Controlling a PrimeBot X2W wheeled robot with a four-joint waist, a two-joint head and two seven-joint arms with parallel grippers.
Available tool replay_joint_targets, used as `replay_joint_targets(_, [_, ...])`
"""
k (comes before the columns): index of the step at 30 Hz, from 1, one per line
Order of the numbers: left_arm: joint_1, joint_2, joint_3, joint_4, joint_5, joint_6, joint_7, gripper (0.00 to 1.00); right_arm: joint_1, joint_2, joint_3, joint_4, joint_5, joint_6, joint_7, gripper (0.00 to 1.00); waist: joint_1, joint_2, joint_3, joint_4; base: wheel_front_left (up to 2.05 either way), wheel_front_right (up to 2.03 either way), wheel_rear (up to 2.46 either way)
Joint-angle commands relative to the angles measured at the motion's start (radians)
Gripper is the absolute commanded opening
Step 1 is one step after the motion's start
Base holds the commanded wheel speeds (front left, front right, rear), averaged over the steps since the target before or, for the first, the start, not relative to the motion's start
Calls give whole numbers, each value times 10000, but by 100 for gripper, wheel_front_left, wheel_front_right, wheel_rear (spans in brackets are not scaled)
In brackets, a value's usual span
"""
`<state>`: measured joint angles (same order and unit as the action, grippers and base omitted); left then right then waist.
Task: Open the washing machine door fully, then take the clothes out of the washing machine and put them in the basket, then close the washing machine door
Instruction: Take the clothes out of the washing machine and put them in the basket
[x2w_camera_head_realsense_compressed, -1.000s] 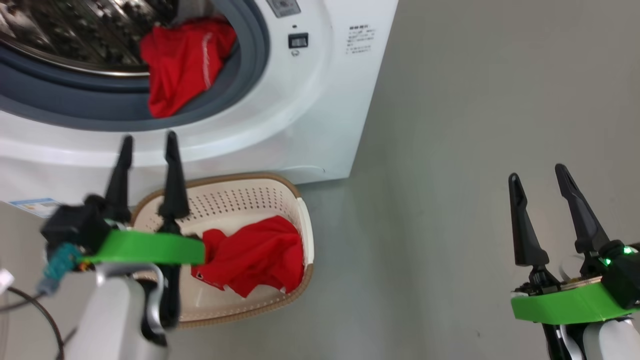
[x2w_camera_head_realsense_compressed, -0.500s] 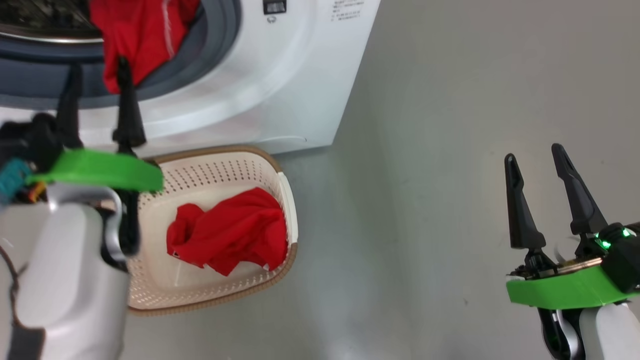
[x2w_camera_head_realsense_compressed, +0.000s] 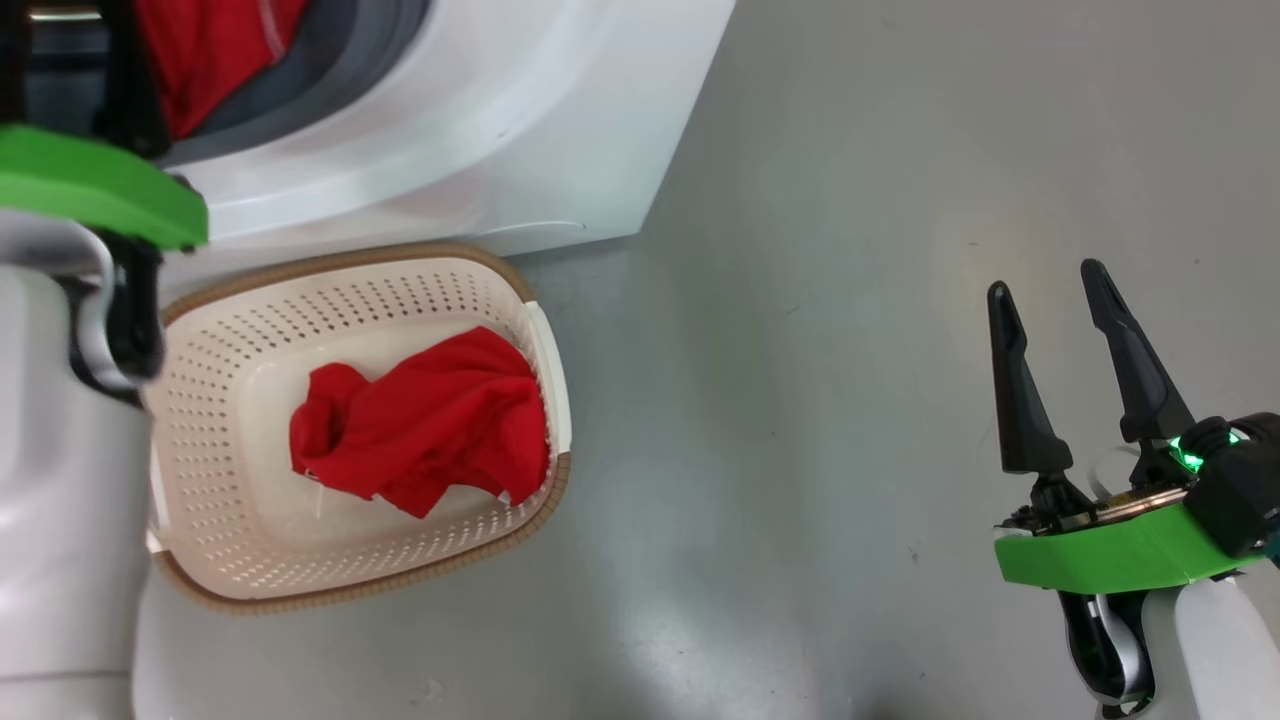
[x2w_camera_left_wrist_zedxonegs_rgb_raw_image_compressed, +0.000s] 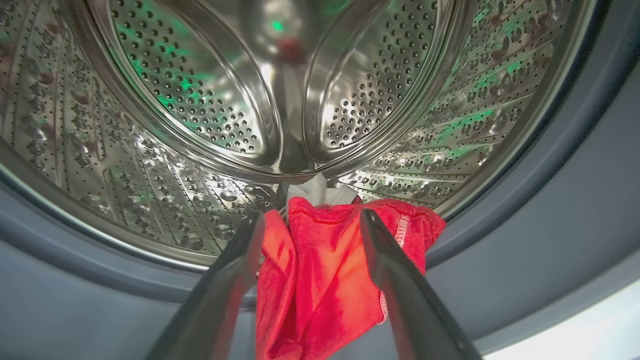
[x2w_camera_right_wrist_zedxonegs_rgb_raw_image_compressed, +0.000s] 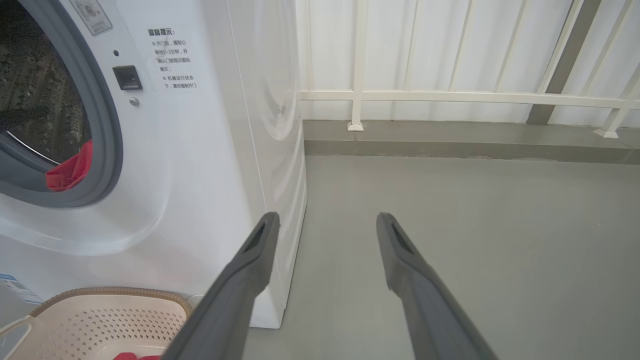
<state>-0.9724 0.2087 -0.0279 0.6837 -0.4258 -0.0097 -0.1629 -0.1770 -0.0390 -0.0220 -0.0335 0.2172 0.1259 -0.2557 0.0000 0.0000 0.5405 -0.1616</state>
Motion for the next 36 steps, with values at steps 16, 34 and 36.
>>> replay_joint_targets(16, [-2559, 1125, -450, 2381, 128, -231, 2396, 100, -433, -112, 648, -155, 176, 48, -61, 100, 0, 0, 368, -673, 0, 0, 0])
replay_joint_targets(34, [-2896, 1654, -1161, 4112, 756, 391, 2867, 100, -408, -112, 1151, -104, 907, 48, -61, 100, 0, 0, 317, -1219, 0, 0, 0])
replay_joint_targets(36, [-2931, 1672, -1192, 4200, 750, 374, 2850, 100, -423, -112, 1170, -108, 942, 48, -61, 100, 0, 0, 317, -1241, 0, 0, 0])
